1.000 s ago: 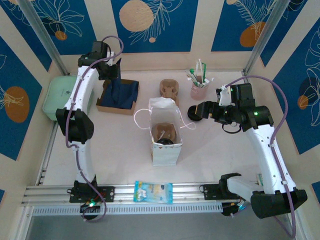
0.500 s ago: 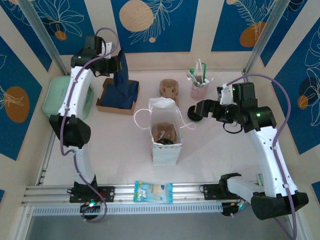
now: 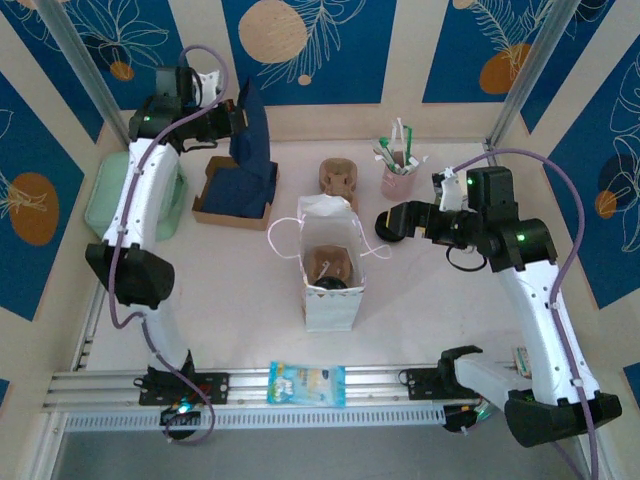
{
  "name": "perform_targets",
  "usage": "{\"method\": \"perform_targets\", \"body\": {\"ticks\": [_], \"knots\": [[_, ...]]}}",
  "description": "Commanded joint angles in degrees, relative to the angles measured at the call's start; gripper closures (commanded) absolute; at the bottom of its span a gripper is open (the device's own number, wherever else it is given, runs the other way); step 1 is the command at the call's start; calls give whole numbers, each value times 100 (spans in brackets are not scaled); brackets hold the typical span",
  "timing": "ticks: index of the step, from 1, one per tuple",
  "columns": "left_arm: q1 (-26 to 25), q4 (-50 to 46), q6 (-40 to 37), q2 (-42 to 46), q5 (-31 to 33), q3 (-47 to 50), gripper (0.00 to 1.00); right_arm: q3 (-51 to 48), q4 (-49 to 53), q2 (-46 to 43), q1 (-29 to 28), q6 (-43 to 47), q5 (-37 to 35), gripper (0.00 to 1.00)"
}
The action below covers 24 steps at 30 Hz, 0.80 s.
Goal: Pack the takeout coffee
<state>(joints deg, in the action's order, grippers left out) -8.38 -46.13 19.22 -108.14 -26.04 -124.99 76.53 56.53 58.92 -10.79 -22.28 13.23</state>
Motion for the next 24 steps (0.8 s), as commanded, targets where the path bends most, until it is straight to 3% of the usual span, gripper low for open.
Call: {"method": "perform_targets", "body": {"ticks": [1,11,24], "knots": [[-23,549,286,308,-630,168,100,202,-90,-108,-124,191,261,4],[-32,1809,1244,921,-1535,796,100,415,-320,-161,-700,343,395,1],[-84,3081,2171,1625,-2043,1599,100,656,-580,-73,-1174,313,593,1]]}}
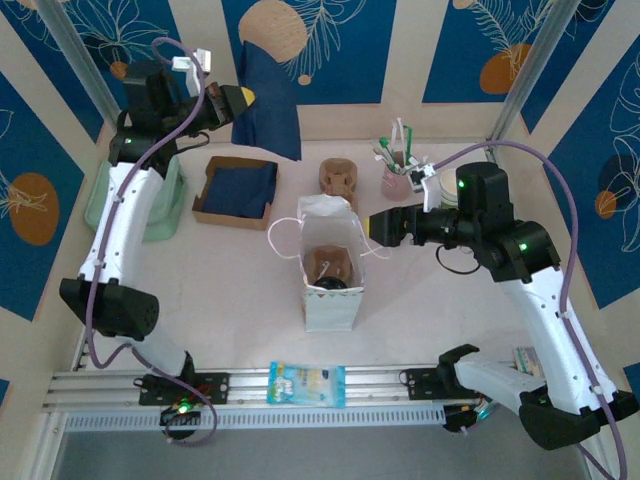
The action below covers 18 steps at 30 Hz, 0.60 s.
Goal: Pack the takeout coffee
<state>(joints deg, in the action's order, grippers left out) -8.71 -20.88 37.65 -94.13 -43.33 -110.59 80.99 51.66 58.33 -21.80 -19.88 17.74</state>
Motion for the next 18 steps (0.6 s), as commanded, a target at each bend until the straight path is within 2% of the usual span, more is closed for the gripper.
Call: {"method": "perform_targets", "body": {"ticks": [1,18], "knots": [[-76,634,373,286,-325,230,100,259,-102,10,-100,65,142,1],[-603,1257,578,1292,-237,1118,100,909,-303,477,-823,7,-84,1]]}}
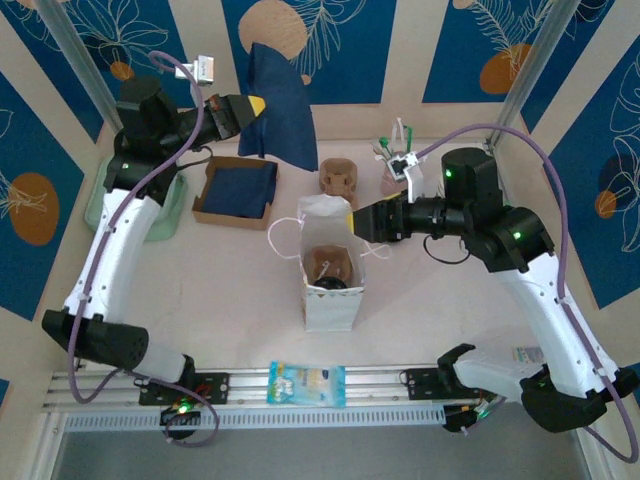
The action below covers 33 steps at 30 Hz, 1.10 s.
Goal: Pack the takeout coffee
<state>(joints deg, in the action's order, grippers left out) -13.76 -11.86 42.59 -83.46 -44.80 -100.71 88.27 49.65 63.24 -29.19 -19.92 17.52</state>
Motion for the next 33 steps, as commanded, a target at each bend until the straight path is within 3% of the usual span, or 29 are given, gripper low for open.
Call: {"method": "perform_targets", "body": {"ticks": [1,18,33], "knots": [[-126,375,76,271,-83,182,100,203,-114,-10,-100,5,-80,1],[-993,688,173,832,83,745,100,912,-517,506,-218,-50,52,1],[-1458,2167,1204,1047,-64,1655,100,1220,-1013,1047,-219,-117,287,1]]}}
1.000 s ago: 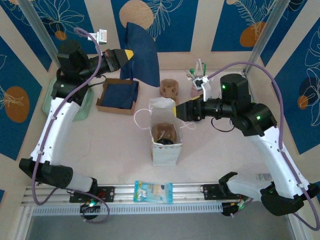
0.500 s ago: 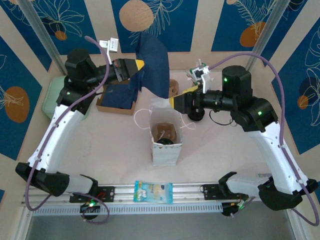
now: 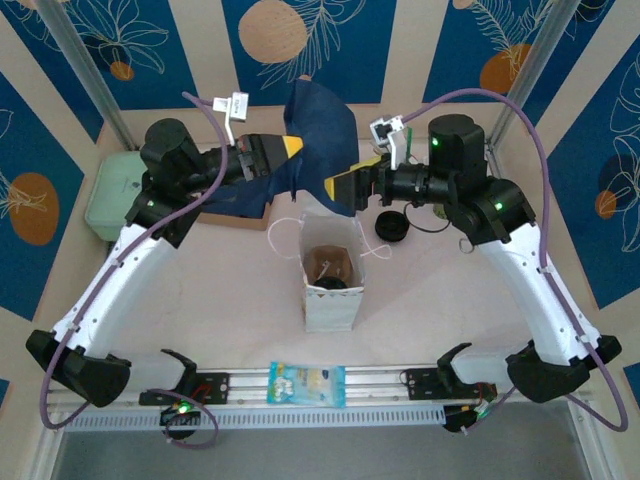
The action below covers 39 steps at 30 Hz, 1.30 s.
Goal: Pack the takeout coffee
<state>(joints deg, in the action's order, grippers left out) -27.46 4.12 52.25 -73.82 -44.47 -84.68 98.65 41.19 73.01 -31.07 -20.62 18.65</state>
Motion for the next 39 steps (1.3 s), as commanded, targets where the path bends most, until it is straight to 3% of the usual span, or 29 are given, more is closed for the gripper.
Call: {"method": "perform_targets", "body": {"ticks": [1,14,17,20,27,33,39], "knots": [[-108,670,312,95,-106,89,100,189,-189,112,-31,-64,191,1],[-303,1310,774,126,-198,326,100,163,-545,248,-37,-161,244,0],[-321,1508,930,139,-185,445,100,159,-619,228,-40,-179,229,5],[-339,1656,1052,145,-206,513,100,128,-725,198,-40,-188,200,15],[-365,1715,1103,188,-220,592,100,-45,-1005,33,-40,-251,112,51],[-398,1853,1186,184,-264,768,100,-77,-1098,-29,-40,-250,191,71],[-426,1893,1208,177,-299,834,100,-145,-1218,-64,-48,-298,280,85]]}}
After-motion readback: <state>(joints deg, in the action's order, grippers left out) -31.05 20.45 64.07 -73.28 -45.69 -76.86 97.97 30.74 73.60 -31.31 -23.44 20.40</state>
